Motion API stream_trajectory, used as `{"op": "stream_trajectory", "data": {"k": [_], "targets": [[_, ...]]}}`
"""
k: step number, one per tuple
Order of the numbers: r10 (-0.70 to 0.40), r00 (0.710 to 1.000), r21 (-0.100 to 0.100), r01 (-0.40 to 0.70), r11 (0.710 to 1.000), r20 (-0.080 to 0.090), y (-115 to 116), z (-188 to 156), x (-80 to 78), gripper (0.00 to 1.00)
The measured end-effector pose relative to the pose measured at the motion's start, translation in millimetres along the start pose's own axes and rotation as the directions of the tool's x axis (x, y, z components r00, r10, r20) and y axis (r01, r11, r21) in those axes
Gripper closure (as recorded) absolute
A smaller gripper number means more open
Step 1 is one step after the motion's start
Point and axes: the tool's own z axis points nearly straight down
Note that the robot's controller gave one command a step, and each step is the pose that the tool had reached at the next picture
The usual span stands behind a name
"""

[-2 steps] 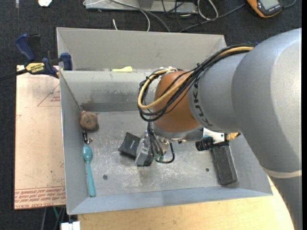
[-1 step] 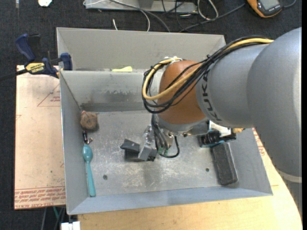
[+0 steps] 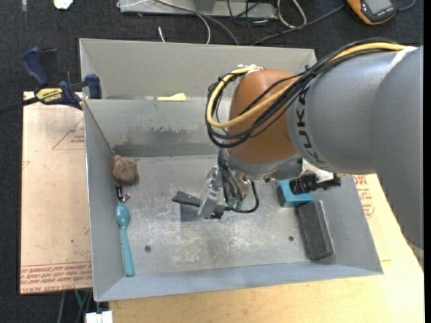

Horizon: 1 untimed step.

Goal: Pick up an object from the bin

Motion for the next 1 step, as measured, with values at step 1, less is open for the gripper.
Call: {"op": "stream_trajectory", "data": {"k": [1], "targets": [[-0.001,1.0,-0.003,0.001,1.0,0.005,0.9,-39.5,-0.9,1.0]]}}
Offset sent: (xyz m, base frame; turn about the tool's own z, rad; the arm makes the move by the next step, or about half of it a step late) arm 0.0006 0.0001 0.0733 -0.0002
